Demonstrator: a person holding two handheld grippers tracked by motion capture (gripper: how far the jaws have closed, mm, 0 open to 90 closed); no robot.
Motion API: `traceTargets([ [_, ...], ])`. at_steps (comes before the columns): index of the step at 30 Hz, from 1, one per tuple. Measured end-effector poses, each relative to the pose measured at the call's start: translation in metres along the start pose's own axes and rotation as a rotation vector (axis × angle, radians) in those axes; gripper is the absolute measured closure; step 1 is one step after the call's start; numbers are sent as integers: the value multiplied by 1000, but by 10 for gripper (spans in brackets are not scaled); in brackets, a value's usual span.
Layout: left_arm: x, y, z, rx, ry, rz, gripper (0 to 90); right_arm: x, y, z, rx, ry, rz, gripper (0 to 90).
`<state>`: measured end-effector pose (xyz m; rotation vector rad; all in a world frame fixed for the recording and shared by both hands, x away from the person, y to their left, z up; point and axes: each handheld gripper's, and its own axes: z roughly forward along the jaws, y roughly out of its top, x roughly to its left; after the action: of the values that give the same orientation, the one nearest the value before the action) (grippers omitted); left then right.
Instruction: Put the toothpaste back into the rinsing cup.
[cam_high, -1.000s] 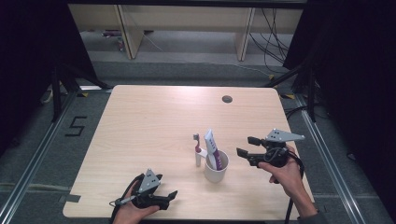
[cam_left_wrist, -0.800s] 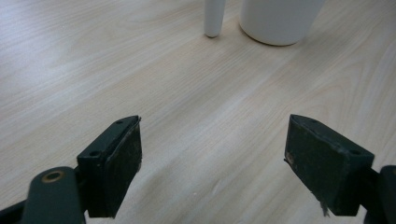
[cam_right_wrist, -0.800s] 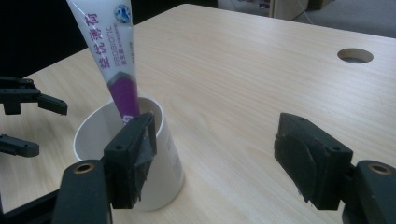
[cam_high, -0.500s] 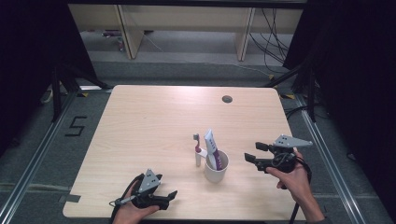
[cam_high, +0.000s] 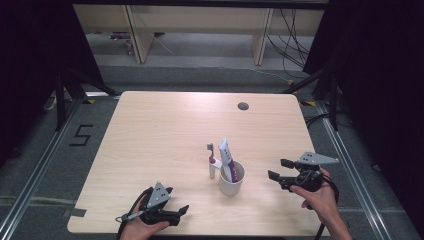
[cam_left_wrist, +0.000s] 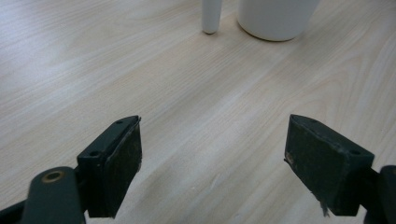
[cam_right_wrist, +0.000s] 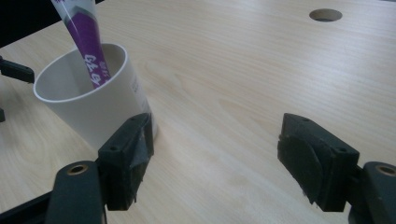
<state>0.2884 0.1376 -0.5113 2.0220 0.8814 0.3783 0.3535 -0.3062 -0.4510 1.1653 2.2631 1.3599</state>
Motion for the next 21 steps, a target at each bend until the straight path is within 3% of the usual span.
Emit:
traceTargets([
  [1, 0, 0, 0, -4, -2, -1, 185, -3, -1, -1, -1, -7, -33, 265],
  [2, 0, 0, 0, -6, -1, -1, 185, -3, -3, -2, -1, -11, -35, 264],
  [6, 0, 0, 0, -5, 5, -1, 185, -3, -9, -5, -2, -18, -22, 249],
  [8, 0, -1, 0, -6, 2, -2, 185, -1, -13, -6, 4, -10, 13, 238],
  [9, 1, 0, -1, 3, 6, 9, 185, -3, -14, -6, -1, -30, -23, 231],
  [12, 0, 0, -1, 1, 5, 6, 185, -1, -20, -7, 23, -29, 2, 217],
  [13, 0, -1, -1, -4, 4, 6, 185, -3, -20, -7, 13, -37, -23, 216],
  [14, 0, -1, -1, -4, 5, 6, 185, 0, -22, -6, 12, -27, 9, 210],
  [15, 0, -1, -1, -5, 5, 5, 185, -1, -23, -7, 22, -35, -12, 205],
  [16, 0, -1, -2, -3, 6, 5, 185, 1, -24, -7, 33, -26, 26, 203],
  [17, 0, -1, -2, -2, 7, 5, 185, -1, -25, -7, 24, -30, -12, 203],
  [19, 0, -1, -2, -1, 9, 3, 185, 1, -27, -7, 30, -32, -3, 202],
  [20, 0, -1, -2, 0, 10, 2, 185, 0, -27, -7, 30, -36, -27, 202],
  [21, 0, -1, -3, 5, 9, 8, 185, 3, -29, -7, 31, -26, 12, 202],
])
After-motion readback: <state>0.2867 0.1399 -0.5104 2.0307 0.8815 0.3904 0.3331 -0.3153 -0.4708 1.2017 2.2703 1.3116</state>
